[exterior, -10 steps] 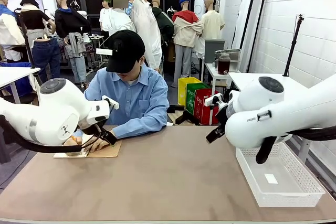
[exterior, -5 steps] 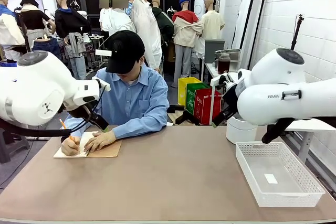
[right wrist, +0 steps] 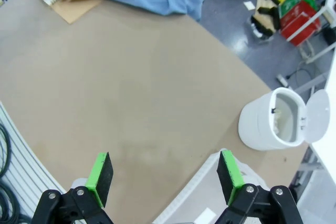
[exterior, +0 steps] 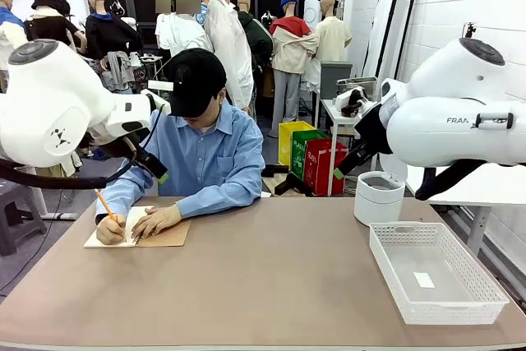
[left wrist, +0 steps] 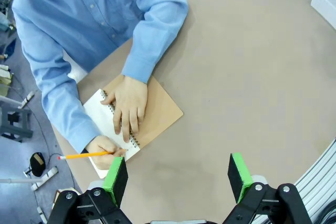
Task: Sort the paper based on its condition.
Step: If a person hands you a paper, place it in the Organizing basket , and if it's crumpled, put it in the Trash can.
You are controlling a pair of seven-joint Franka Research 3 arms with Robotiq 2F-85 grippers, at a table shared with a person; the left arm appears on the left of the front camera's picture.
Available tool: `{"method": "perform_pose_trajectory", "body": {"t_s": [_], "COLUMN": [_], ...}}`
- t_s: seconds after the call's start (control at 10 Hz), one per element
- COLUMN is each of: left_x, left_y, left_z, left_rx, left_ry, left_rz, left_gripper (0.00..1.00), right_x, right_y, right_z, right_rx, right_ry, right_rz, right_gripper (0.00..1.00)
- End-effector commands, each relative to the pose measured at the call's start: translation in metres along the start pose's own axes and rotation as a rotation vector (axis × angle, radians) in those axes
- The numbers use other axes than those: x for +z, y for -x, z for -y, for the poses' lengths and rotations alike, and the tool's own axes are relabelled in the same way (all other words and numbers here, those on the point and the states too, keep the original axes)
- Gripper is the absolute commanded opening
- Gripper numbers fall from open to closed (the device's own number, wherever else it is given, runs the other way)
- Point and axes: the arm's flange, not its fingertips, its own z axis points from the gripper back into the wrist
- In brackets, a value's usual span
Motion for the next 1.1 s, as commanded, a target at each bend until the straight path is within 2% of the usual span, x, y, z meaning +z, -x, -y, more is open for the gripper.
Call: {"method": "perform_pose_trajectory", "body": {"t_s": [0.0,1.0], "left_x": [0.008,0.015], "left_y": [-0.006,-0.005], "left_z": [0.002,0.006], "left_rx": [-0.014,0.014], "left_ry": [-0.031,-0.045], "left_rz": [0.051,0.068], "left_gripper": [1.0,1.0], "right_x": [0.005,0.018], "right_y": [0.003,0.007], "right_z": [0.002,0.004], "right_rx": [0.0,-0.011], "right_ry": [-0.031,-0.008], "right_rz": [0.05,0.089], "right_gripper": [1.0,1.0]}}
